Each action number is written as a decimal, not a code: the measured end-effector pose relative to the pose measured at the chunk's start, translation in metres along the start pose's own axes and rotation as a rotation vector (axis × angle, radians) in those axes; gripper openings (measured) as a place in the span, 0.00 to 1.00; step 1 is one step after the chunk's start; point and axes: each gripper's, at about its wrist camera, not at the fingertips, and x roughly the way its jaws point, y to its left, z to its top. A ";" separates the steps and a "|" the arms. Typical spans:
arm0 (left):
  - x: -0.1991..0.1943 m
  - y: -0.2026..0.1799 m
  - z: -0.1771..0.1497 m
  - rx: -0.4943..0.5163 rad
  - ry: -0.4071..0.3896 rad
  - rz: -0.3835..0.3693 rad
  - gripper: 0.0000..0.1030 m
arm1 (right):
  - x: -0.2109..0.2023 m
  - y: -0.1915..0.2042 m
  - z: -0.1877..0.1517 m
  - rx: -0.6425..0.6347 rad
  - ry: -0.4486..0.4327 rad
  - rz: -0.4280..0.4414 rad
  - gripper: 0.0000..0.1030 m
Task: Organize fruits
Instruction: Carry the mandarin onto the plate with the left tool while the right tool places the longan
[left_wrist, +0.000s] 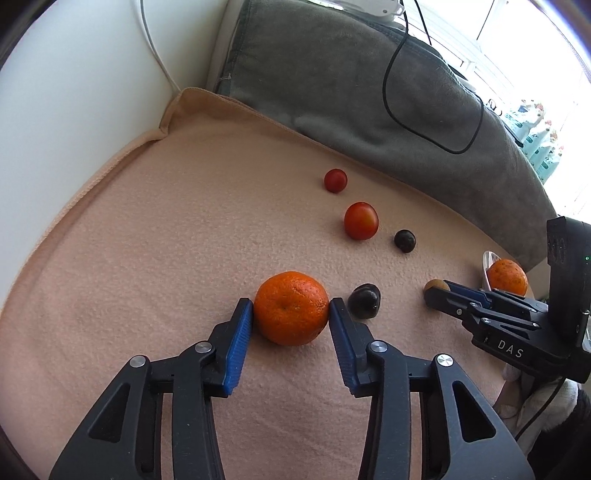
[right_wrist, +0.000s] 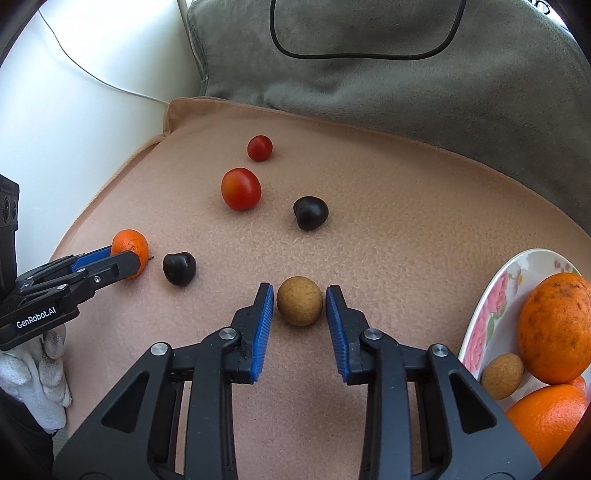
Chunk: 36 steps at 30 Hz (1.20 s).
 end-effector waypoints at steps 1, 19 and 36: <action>0.000 0.000 0.000 0.002 -0.001 0.001 0.39 | -0.001 0.000 0.000 0.001 -0.001 0.001 0.26; -0.025 -0.013 -0.004 0.011 -0.045 -0.008 0.38 | -0.031 -0.004 -0.004 0.016 -0.059 0.021 0.26; -0.044 -0.069 -0.005 0.095 -0.083 -0.081 0.38 | -0.102 -0.024 -0.027 0.055 -0.183 0.026 0.26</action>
